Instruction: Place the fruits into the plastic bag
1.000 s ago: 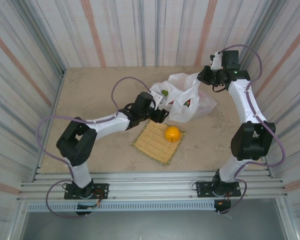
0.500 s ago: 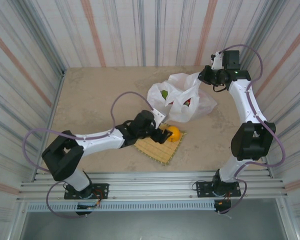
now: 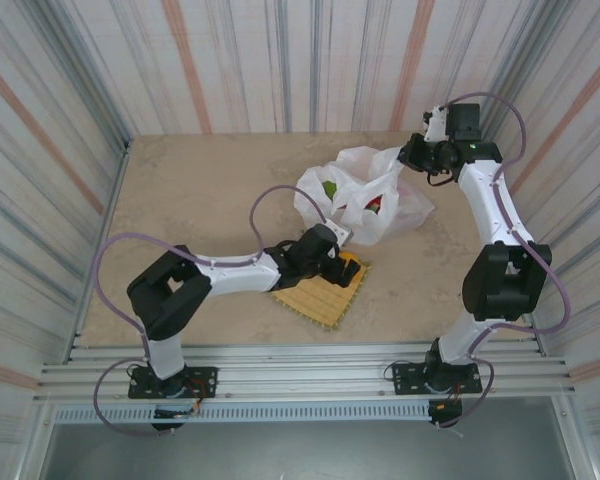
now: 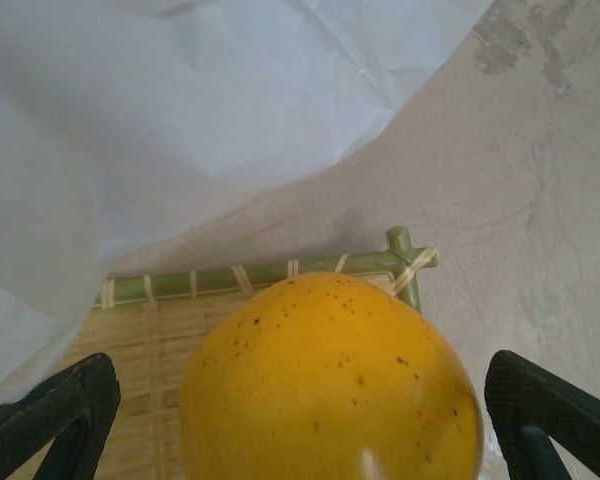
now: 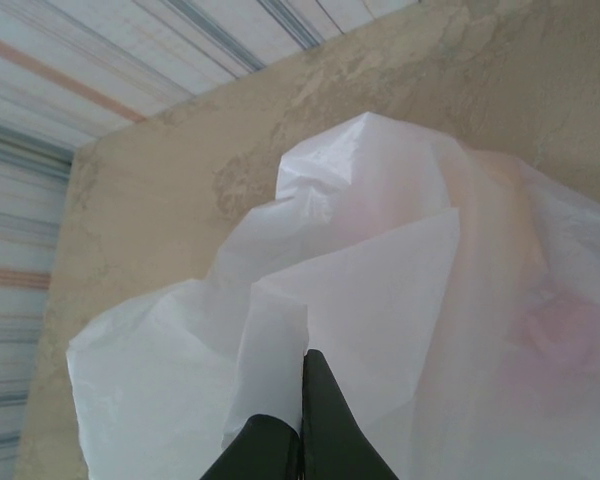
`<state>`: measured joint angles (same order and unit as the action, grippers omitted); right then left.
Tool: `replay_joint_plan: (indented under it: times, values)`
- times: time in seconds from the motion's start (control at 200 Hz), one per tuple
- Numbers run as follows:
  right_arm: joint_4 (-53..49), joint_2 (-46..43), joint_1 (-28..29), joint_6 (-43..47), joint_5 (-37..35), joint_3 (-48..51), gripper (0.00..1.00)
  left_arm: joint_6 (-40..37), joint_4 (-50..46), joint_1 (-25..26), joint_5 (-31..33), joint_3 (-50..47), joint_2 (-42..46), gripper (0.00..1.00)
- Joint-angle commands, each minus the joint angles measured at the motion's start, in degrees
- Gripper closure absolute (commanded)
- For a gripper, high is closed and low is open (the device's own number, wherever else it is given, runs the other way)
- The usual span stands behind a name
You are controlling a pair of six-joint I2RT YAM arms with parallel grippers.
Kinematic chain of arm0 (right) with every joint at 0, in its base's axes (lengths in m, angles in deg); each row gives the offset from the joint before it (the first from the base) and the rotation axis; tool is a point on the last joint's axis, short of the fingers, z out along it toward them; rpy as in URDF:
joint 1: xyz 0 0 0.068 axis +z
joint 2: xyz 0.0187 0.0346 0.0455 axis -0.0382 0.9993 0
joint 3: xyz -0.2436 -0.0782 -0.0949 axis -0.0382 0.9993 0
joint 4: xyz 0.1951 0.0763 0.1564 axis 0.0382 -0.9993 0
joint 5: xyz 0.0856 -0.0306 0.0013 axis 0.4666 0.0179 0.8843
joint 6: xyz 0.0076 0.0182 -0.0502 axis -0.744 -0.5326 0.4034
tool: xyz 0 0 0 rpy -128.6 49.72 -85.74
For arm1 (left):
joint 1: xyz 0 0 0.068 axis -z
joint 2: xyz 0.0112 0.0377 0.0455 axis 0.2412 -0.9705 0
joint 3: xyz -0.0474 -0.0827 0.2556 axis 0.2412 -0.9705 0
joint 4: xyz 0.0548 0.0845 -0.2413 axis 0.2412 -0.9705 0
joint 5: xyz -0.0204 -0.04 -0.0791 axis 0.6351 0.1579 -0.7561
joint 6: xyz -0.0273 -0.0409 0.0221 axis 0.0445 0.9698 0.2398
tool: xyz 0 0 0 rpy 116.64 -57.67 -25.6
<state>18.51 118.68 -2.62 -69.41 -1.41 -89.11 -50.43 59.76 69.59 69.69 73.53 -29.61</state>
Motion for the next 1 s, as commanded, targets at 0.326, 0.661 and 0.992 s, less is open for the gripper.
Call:
replay_joint_plan:
  times: [0.326, 0.661, 0.992]
  values:
    - [0.58, -0.07, -0.35, -0.23, 1.82, 1.3, 1.0, 2.26, -0.59, 1.14, 0.58, 3.03, -5.37, 0.13]
    - [0.66, -0.03, -0.36, -0.18, 1.98, 1.19, 1.0, -0.06, 1.92, 0.52, 3.3, -6.47, 9.51, 0.21]
    - [0.23, -0.04, 0.41, -0.01, 2.78, 1.04, 1.0, 0.9, -0.68, -11.49, -4.83, -3.63, 14.66, 0.23]
